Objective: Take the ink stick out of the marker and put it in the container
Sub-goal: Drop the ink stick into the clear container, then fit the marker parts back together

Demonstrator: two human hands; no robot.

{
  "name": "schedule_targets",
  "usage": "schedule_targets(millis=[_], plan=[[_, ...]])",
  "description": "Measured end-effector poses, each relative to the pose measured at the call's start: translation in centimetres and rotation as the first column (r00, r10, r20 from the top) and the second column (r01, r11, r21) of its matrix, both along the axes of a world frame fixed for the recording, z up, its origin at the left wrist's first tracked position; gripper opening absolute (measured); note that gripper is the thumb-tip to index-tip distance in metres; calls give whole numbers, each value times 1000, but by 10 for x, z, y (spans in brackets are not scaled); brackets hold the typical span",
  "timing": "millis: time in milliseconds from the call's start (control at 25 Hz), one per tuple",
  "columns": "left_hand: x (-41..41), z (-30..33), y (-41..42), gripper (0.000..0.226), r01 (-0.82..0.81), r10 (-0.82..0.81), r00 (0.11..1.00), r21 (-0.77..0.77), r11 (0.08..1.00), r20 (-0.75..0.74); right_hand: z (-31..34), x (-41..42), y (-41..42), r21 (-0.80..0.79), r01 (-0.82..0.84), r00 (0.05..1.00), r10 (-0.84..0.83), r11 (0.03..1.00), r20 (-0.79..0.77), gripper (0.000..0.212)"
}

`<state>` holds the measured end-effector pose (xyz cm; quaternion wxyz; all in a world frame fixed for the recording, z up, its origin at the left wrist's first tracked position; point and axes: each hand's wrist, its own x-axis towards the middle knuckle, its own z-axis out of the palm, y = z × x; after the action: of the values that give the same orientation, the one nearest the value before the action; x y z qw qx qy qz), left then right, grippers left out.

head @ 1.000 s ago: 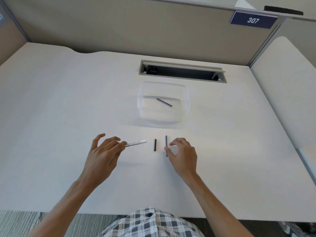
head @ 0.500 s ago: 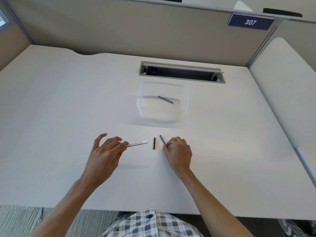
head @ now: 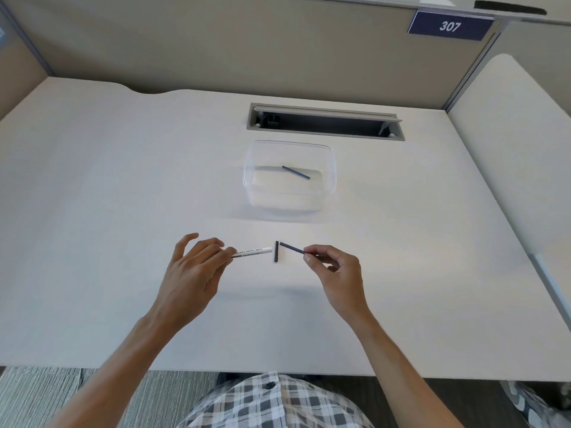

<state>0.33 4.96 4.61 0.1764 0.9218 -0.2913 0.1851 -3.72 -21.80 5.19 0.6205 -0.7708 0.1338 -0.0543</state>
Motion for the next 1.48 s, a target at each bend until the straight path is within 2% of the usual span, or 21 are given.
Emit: schedule_targets(millis=[400,880,1040,1280,1480], plan=[[-6,4,-8,24,20,-20,1000,8,1000,3,12,-14,4,2,-29,999,29,1000,38,19],[-9,3,-12,26,46,-46,999,4,999,23,14,-18,-1,-75,-102,994,104,992,21,14],[-11,3,-19,23,81,-81,997,-2,997,17,14,-14,3,-82,-122,989,128,989,69,13],[-12,4,-26,23,46,-46,999,-26,999,-19,11,-7,14,96,-40,996,33,995,79,23],[-12,3,-28,25,40,-44,997,-56,998,-65,17,-1,22,299,148,983,-173,943,60,10]])
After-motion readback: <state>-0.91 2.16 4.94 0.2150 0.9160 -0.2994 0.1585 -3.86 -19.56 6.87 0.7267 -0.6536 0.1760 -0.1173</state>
